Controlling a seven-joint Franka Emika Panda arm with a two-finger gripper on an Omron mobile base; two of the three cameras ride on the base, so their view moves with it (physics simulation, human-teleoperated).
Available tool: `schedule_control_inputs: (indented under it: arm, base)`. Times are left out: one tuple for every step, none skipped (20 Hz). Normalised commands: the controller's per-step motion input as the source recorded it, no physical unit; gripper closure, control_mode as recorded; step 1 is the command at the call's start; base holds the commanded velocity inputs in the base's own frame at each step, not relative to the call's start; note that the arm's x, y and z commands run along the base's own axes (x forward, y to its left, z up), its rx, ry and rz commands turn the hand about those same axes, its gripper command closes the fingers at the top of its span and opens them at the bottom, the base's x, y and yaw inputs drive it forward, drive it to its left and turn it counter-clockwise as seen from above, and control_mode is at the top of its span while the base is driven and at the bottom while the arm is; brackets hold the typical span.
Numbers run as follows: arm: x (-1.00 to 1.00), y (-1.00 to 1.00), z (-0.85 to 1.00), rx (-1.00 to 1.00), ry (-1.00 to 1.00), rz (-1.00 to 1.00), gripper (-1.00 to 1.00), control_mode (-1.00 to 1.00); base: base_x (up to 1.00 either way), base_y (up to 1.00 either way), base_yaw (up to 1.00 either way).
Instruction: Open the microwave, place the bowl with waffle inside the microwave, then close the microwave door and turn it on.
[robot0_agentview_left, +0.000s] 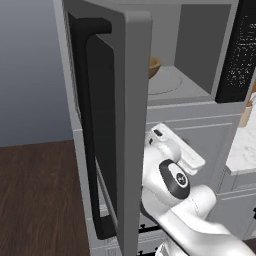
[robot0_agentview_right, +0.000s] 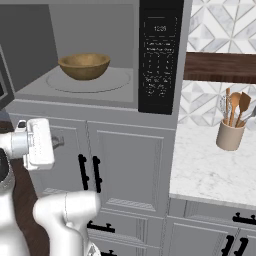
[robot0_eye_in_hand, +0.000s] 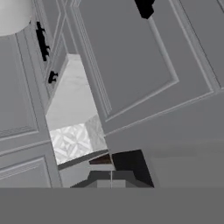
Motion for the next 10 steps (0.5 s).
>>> schedule_control_inputs:
  arm:
    - [0.00,0.16,-0.54,-0.19,-0.22,0.00,1.00,-1.00]
    - [0.00,0.16,-0.50,-0.19,-0.23,0.00,1.00,-1.00]
    - [0.00,0.17,-0.49,-0.19,-0.25,0.00,1.00,-1.00]
    - [0.00,0.19,-0.48,-0.19,-0.30,0.00,1.00,-1.00]
    - [0.00,0.21,-0.40,-0.17,-0.35,0.00,1.00,-1.00]
    - [0.00,0.24,-0.21,-0.11,-0.39,0.01,1.00,-1.00]
    - [0.00,0.36,-0.09,-0.09,-0.42,0.00,1.00,-1.00]
    - [-0.08,0.42,0.00,-0.06,-0.43,0.00,1.00,-1.00]
    - [-0.19,0.53,0.00,-0.05,-0.39,0.00,1.00,-1.00]
    - [-0.29,0.60,0.00,-0.01,-0.38,0.00,1.00,-1.00]
  base:
    - [0.00,0.00,0.00]
    - [0.00,0.00,0.00]
    - [0.00,0.00,0.00]
    - [0.00,0.00,0.00]
    - [0.00,0.00,0.00]
    - [0.00,0.00,0.00]
    - [0.00,0.00,0.00]
    - [0.00,0.00,0.00]
    - [0.00,0.00,0.00]
    - [0.00,0.00,0.00]
